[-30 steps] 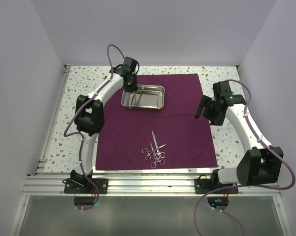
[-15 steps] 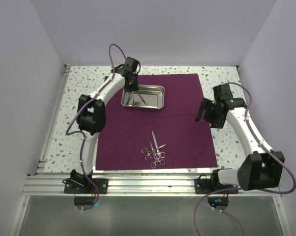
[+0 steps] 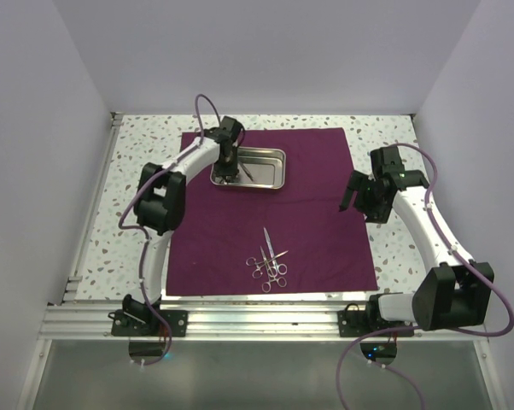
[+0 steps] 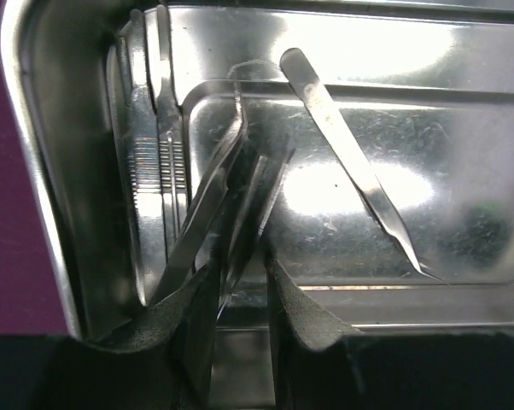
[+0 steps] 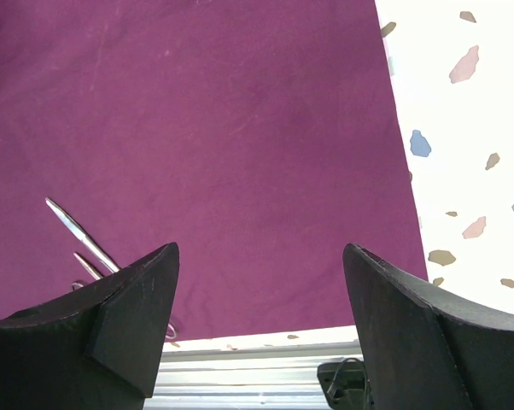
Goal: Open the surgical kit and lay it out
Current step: Pick up the medical item from the container, then place the medical item in the surgical kit.
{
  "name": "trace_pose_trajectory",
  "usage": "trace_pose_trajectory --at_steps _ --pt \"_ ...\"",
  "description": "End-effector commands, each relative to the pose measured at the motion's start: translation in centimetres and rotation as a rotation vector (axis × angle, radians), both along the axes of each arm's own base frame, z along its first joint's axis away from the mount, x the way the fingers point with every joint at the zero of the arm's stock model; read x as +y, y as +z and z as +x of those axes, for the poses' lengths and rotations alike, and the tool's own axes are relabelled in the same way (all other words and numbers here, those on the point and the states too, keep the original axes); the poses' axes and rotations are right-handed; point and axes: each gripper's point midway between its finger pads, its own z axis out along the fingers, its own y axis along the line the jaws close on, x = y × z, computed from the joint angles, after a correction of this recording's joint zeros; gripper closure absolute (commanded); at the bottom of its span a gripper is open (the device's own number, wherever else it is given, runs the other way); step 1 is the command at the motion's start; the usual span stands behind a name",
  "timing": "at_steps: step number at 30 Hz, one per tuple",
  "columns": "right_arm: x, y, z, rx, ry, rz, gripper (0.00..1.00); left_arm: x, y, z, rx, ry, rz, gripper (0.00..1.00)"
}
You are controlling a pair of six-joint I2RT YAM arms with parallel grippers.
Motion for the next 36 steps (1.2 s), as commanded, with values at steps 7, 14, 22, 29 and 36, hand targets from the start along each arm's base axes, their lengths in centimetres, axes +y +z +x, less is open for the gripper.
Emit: trace_pose_trajectory --at_steps 7,14,22,29,36 --pt "-0.3 0.3 0.6 -0.008 0.013 -0.017 0.19 -1.9 -2.1 1.0 -0.004 -0.012 -0.039 0.71" --pt "-0.4 0.5 0.9 -0.009 0.014 -0.026 0.19 -2.3 -3.0 2.1 0.0 -0.014 -0.039 1.0" --pt "-0.4 0.2 1.2 -0.007 0.011 -0.02 0.19 -2.9 2.7 5.4 -0.141 -0.03 -0.056 1.0" --pt "0.0 0.2 1.6 -0.01 0.018 -0.002 0.19 -3.1 13.1 7.4 -0.319 -0.016 -0.123 1.0" --pt "0.4 0.3 1.8 -0.027 0.02 0.017 0.19 -1.0 17.0 1.3 -0.296 0.036 -0.129 1.0"
